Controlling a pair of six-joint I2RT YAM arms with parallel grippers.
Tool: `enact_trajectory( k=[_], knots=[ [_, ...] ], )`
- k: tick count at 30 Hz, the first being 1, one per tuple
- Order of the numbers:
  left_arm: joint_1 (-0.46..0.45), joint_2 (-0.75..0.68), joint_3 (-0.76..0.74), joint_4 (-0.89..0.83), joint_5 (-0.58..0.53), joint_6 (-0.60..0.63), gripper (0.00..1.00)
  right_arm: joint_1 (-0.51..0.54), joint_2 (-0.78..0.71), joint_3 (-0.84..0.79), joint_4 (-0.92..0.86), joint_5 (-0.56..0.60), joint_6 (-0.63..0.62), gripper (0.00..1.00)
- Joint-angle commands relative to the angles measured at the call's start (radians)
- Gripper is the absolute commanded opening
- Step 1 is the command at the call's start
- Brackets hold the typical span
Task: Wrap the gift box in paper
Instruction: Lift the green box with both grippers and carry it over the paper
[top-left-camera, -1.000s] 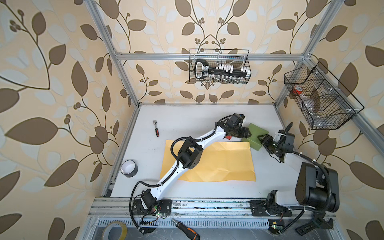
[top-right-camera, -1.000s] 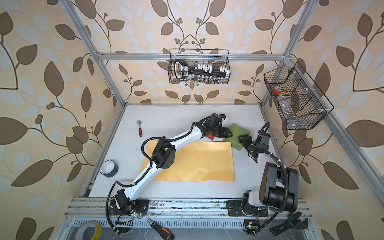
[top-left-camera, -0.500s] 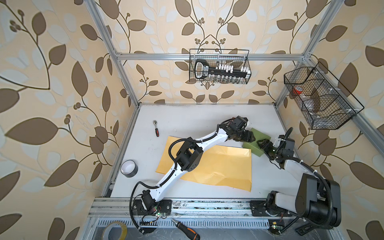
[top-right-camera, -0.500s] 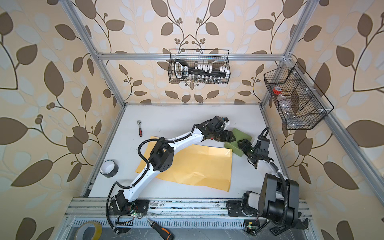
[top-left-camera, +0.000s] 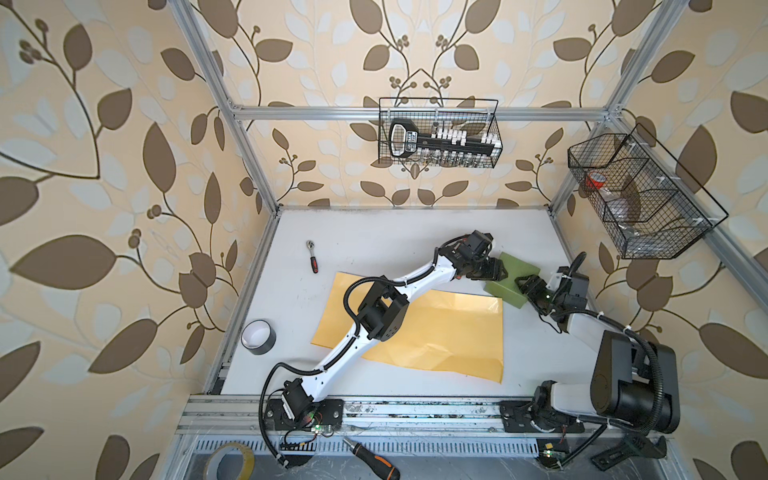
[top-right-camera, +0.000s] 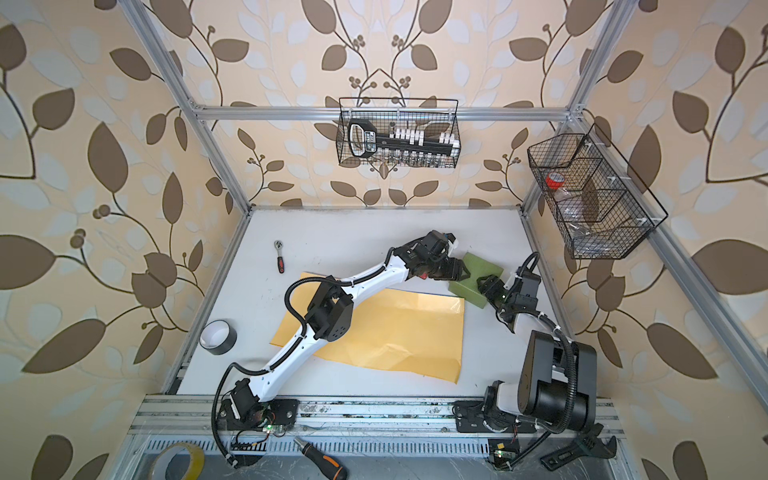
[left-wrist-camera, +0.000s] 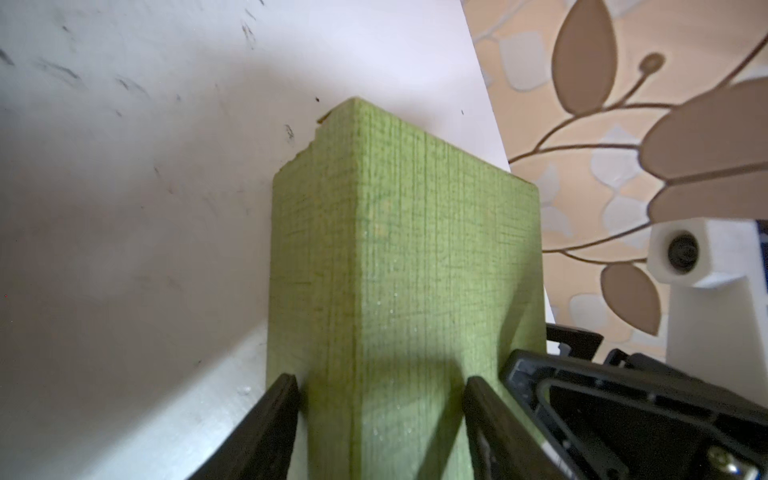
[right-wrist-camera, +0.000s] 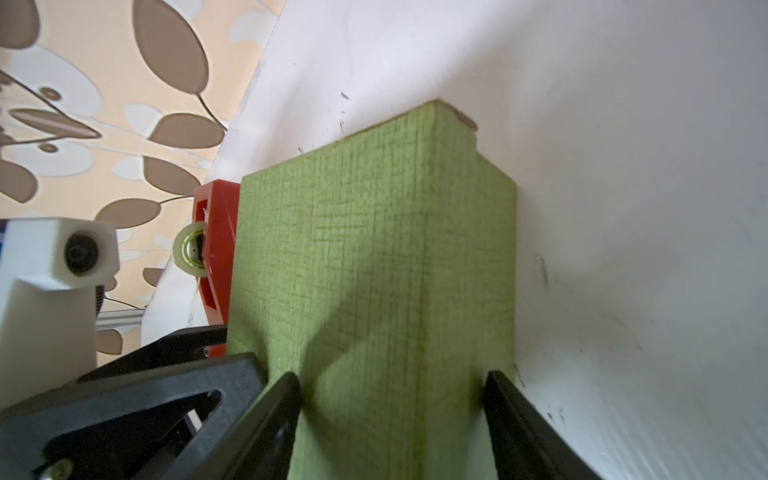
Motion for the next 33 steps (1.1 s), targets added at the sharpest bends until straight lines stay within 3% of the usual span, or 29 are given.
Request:
enact_trajectory(
  k=[1, 6, 18, 23, 29, 33],
  knots=[
    [-0.029, -0.037, 0.047, 0.065, 0.124, -0.012, 0.61, 0.012, -0.025, -0.018, 0.068, -0.142, 0.025, 0.68],
    [-0.044, -0.096, 0.003, 0.098, 0.168, -0.045, 0.59, 0.017, -0.103, -0.043, 0.099, -0.188, 0.041, 0.66],
    [-0.082, -0.237, -0.12, 0.09, 0.211, -0.05, 0.52, 0.077, -0.301, -0.038, -0.045, -0.179, 0.041, 0.65],
    [-0.096, -0.363, -0.275, 0.098, 0.195, -0.032, 0.51, 0.16, -0.396, -0.039, -0.148, -0.138, 0.039, 0.65],
    [-0.098, -0.574, -0.626, 0.181, 0.174, -0.051, 0.49, 0.329, -0.521, -0.063, -0.242, -0.028, 0.071, 0.64],
    [-0.098, -0.671, -0.77, 0.203, 0.149, -0.043, 0.48, 0.421, -0.549, -0.079, -0.248, 0.026, 0.1, 0.64]
  ],
)
